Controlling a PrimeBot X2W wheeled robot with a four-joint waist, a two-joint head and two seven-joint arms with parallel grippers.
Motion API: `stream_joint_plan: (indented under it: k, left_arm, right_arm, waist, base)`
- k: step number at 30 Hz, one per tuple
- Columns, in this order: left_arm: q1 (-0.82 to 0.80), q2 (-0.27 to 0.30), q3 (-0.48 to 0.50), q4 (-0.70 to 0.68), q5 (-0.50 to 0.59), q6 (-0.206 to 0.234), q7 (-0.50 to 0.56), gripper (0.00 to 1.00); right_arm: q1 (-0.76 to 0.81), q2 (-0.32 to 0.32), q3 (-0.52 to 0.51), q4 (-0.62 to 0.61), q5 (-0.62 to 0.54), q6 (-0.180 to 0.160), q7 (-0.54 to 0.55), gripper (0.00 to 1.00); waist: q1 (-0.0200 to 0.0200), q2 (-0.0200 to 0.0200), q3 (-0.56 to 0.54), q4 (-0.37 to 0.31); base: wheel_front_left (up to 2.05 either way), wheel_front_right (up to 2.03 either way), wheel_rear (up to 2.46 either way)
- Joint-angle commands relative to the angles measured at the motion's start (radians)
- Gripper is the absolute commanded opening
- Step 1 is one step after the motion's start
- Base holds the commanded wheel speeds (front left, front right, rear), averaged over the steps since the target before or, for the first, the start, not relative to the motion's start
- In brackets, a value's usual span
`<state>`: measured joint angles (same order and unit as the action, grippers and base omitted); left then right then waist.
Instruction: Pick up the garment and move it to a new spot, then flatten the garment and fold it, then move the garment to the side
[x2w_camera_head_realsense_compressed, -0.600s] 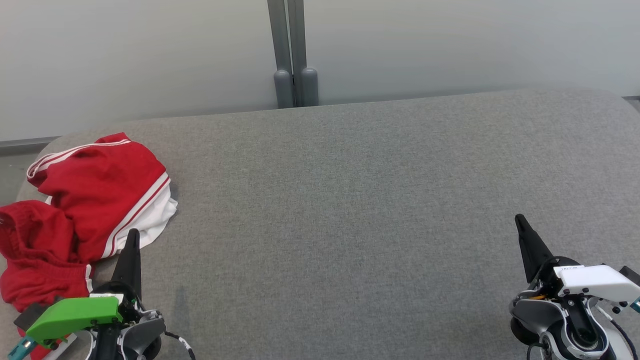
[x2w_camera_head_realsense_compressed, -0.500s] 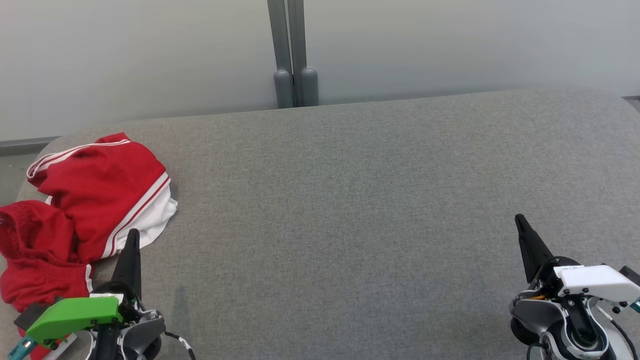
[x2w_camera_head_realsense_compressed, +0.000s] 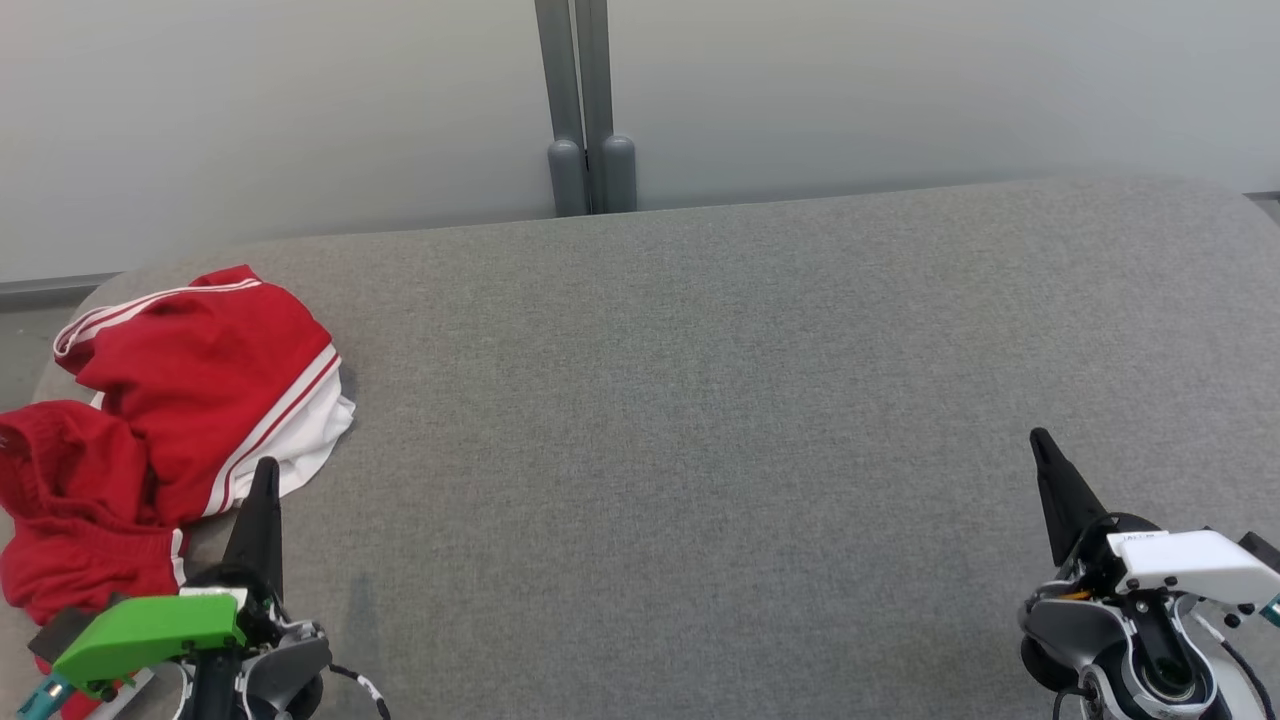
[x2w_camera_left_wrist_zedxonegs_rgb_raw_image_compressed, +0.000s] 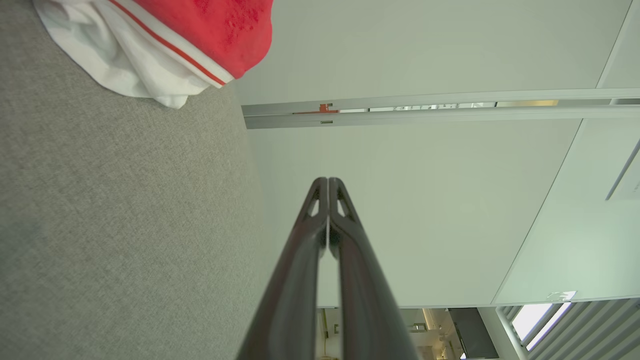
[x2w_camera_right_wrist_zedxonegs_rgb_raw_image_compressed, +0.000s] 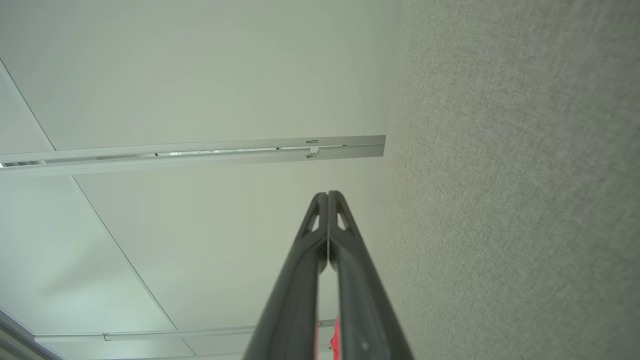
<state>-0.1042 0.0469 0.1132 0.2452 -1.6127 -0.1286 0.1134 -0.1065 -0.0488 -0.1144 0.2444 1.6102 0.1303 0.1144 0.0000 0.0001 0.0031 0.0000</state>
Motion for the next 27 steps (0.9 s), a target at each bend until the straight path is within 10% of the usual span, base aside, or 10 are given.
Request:
stream_joint_plan:
  k: [1,27]
  left_arm:
    - [0.0,0.0,0.0,0.0,0.0,0.0,0.0,1.0]
    - [0.003,-0.003,-0.039,-0.032,0.198,0.0,-0.11,1.0]
  right_arm:
    - [0.0,0.0,0.0,0.0,0.0,0.0,0.0,1.0]
    - [-0.007,0.003,0.092,-0.071,-0.132,0.0,-0.11,1.0]
  waist:
    - [0.0,-0.0001,0.0,0.0]
    - [0.0,-0.0001,0.0,0.003]
  base:
    - [0.0,0.0,0.0]
    - [0.0,0.0,0.0]
